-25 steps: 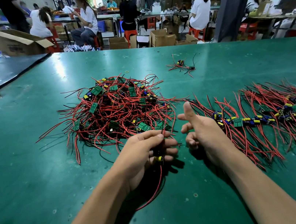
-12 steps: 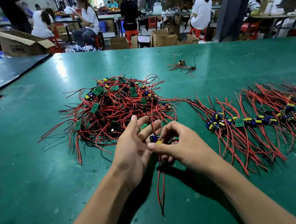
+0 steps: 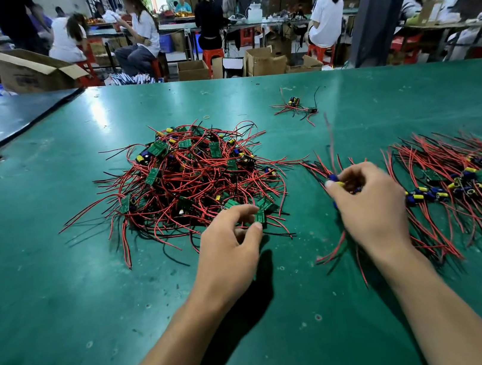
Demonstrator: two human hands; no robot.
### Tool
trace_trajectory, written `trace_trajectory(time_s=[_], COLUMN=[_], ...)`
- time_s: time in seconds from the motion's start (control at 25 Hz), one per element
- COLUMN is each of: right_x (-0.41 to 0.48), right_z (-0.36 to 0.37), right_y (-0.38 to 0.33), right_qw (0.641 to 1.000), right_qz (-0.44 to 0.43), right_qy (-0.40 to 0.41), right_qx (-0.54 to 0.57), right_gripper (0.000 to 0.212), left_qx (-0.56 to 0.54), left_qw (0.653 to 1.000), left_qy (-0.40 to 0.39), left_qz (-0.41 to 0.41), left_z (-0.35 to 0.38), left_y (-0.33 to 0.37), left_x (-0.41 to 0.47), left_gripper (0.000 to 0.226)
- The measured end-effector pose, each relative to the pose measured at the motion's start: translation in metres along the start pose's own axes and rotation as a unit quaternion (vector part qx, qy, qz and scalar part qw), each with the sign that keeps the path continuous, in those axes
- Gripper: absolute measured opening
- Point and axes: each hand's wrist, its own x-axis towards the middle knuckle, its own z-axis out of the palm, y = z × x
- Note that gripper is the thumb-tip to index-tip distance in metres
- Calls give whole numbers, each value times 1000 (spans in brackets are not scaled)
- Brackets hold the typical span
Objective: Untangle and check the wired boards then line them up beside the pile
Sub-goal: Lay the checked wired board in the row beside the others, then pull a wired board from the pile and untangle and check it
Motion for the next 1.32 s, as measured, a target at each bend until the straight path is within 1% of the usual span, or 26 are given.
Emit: trace_trajectory(time_s=[0.08, 0.16, 0.2, 0.24, 0.32, 0.36, 0.44, 0.52, 0.6, 0.68, 0.84, 0.92, 1.0, 1.08, 1.12, 1.2, 1.24, 1.32], right_x=[3, -1, -5, -10, -22, -29, -38, -43, -44, -43, -41, -40, -37, -32, -30, -25, -22, -18], right_z=[-7, -6, -1, 5, 19, 25, 37, 44, 46, 45, 44, 44, 41, 37, 35, 31, 29, 23], right_y=[5, 0, -5, -10, -16, -16, -13, -10, -9, -8, -7, -9, -12, -15, -17, -20, -21, -24], right_qw=[996, 993, 992, 989, 974, 963, 934, 910, 909, 919, 928, 946, 968, 977, 974, 953, 936, 889], right_qz=[-11, -76, -114, -144, -184, -201, -235, -262, -264, -249, -216, -175, -110, -46, -13, 57, 91, 146], right_qy=[43, 46, 20, -23, -130, -181, -264, -297, -292, -277, -276, -266, -221, -176, -161, -131, -115, -97], right_qx=[-74, -74, -47, -19, 7, -1, -55, -120, -133, -127, -130, -62, 36, 114, 157, 266, 321, 422], right_gripper=[15, 17, 16, 15, 21, 27, 44, 54, 52, 47, 38, 32, 28, 21, 16, 12, 14, 14], left_qx=[26, 60, 82, 98, 107, 106, 102, 92, 80, 63, 35, 24, 8, 8, 13, 19, 20, 37], left_qw=[1000, 998, 997, 995, 994, 994, 995, 996, 997, 998, 998, 997, 997, 998, 998, 999, 999, 998], left_qy=[8, 4, -2, -7, -8, -4, -1, -5, -2, 16, 53, 69, 70, 58, 53, 45, 42, 51], left_qz=[7, 4, 4, 3, 7, 10, 11, 15, 17, 15, 29, 29, 10, -1, 3, 9, 8, 19], left_z=[-1, -2, -3, -3, -4, -4, -3, -2, -2, -2, -3, -3, -3, -3, -3, -3, -4, -4], left_y=[-1, -2, -3, -3, -3, -3, -2, -1, -1, -2, 0, 1, 2, 2, 2, 2, 1, 0], left_x=[0, 2, 3, 4, 5, 5, 5, 5, 4, 3, 2, 2, 4, 4, 4, 4, 5, 4], left_gripper=[23, 27, 31, 35, 37, 35, 29, 28, 28, 27, 21, 17, 17, 23, 26, 29, 31, 33])
